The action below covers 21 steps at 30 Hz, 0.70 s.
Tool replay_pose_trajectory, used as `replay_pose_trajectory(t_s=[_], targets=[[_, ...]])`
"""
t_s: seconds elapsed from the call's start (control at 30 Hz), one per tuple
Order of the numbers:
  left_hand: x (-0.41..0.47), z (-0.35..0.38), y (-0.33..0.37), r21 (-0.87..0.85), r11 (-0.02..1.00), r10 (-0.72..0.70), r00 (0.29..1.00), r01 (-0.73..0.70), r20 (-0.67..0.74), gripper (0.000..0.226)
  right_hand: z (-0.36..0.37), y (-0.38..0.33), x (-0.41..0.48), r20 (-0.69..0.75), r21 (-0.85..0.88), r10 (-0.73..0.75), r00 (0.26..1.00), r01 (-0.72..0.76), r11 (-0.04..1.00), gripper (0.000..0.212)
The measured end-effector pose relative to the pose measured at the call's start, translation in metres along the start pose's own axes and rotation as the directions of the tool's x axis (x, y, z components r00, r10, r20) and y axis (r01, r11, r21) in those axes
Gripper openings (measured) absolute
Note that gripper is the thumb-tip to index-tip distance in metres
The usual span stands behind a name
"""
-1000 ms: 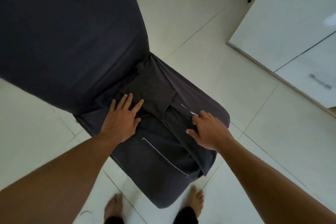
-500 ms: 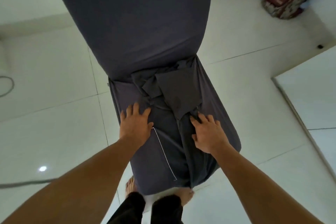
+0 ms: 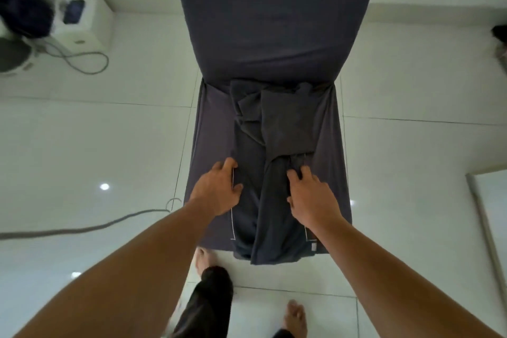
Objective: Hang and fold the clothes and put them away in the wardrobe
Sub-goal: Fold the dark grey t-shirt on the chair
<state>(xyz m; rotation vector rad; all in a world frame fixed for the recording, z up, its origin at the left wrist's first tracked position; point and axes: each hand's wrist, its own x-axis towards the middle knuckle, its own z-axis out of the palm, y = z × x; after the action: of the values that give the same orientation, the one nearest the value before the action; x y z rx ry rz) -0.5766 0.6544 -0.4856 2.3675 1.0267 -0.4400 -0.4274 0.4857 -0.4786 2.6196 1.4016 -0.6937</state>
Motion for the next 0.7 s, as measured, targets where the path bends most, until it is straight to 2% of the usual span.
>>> replay_pose_trajectory(t_s=[0.17,0.23,0.33,0.43,0.53,0.63,0.7], targets=[[-0.05,0.047,0.008,-0.204,0.976,-0.108,0.98,0.072,-0.167,0.046,0.029,-0.008,-0.033,-0.169,0.079,0.108,0.98,-0.095,0.992,0.04],[-0.072,0.071,0.004,-0.279,0.956,-0.155,0.967,0.095,-0.201,0.04,0.049,-0.012,-0.053,-0.184,0.133,0.11,0.977,-0.086,0.987,0.039],[-0.094,0.095,0.0,-0.374,0.916,-0.239,0.947,0.146,-0.214,0.034,0.072,-0.02,-0.079,-0.143,0.136,0.117,0.983,-0.097,0.986,0.052],[-0.11,0.118,-0.008,-0.387,0.902,-0.274,0.946,0.191,-0.173,0.033,0.094,-0.03,-0.096,-0.11,0.128,0.161,0.981,-0.146,0.981,0.059],[-0.113,0.133,-0.018,-0.485,0.854,-0.28,0.952,0.188,-0.124,0.028,0.109,-0.041,-0.101,-0.11,0.215,0.191,0.975,-0.165,0.963,0.042],[-0.112,0.137,-0.029,-0.562,0.817,-0.261,0.952,0.129,-0.162,0.019,0.115,-0.046,-0.101,-0.168,0.23,0.172,0.971,-0.131,0.964,0.024],[-0.112,0.137,-0.034,-0.546,0.832,-0.245,0.948,0.099,-0.202,0.022,0.118,-0.041,-0.105,-0.2,0.231,0.173,0.964,-0.125,0.965,0.023]])
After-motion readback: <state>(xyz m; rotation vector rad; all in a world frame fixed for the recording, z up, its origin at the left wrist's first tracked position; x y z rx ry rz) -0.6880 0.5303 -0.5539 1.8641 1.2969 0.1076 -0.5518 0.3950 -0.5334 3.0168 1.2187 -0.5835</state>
